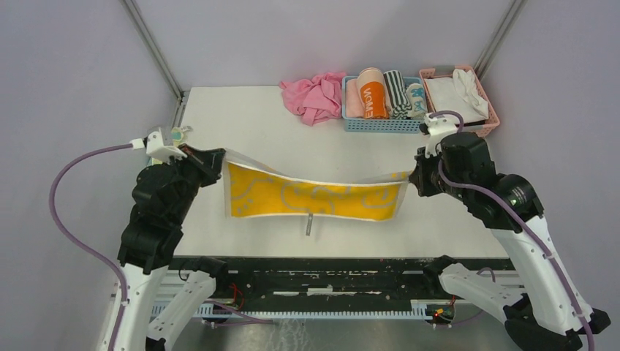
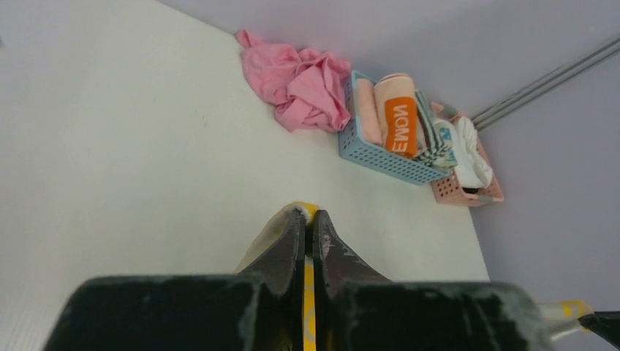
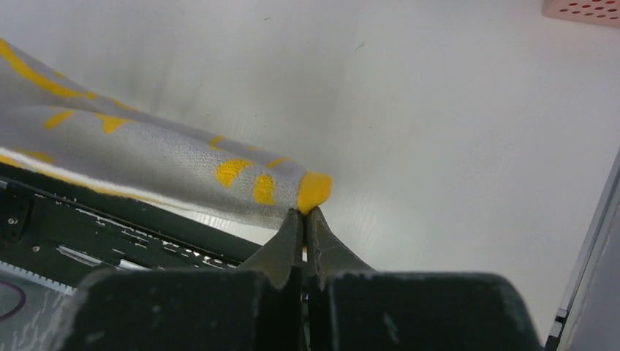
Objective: Roll the towels
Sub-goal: Flatten out the towel at the center of the board.
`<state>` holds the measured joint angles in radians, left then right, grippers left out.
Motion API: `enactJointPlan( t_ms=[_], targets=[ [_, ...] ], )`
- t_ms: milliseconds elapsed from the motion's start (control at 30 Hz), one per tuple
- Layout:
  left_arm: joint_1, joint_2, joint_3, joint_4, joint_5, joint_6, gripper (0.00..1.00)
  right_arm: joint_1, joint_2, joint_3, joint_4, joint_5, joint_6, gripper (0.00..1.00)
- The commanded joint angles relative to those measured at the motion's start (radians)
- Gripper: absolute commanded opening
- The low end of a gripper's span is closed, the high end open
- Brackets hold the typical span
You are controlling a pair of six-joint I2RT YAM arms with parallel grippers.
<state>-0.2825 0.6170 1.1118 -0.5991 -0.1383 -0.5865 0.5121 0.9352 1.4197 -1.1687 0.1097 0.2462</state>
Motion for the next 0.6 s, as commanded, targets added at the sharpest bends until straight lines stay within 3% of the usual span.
enactJointPlan(
  t_ms=[0,133,300,400,567],
  targets=[
    [0.005,0.046,-0.129,0.019,0.004,-0.071,0.03,-0.002,0.060,-0.047,0.021,0.045,0.018,0.01],
    [0.005,0.151,-0.281,0.179,-0.016,-0.123,0.03,-0.035,0.196,-0.134,0.171,0.126,0.012,0.01],
    [0.025,0.405,-0.367,0.438,-0.014,-0.178,0.03,-0.207,0.506,-0.166,0.390,-0.105,0.035,0.00],
    [0.060,0.597,-0.371,0.561,0.009,-0.204,0.03,-0.262,0.653,-0.135,0.481,-0.166,0.070,0.01],
    [0.127,0.806,-0.335,0.676,0.089,-0.241,0.03,-0.346,0.847,-0.022,0.515,-0.285,0.090,0.00]
  ],
)
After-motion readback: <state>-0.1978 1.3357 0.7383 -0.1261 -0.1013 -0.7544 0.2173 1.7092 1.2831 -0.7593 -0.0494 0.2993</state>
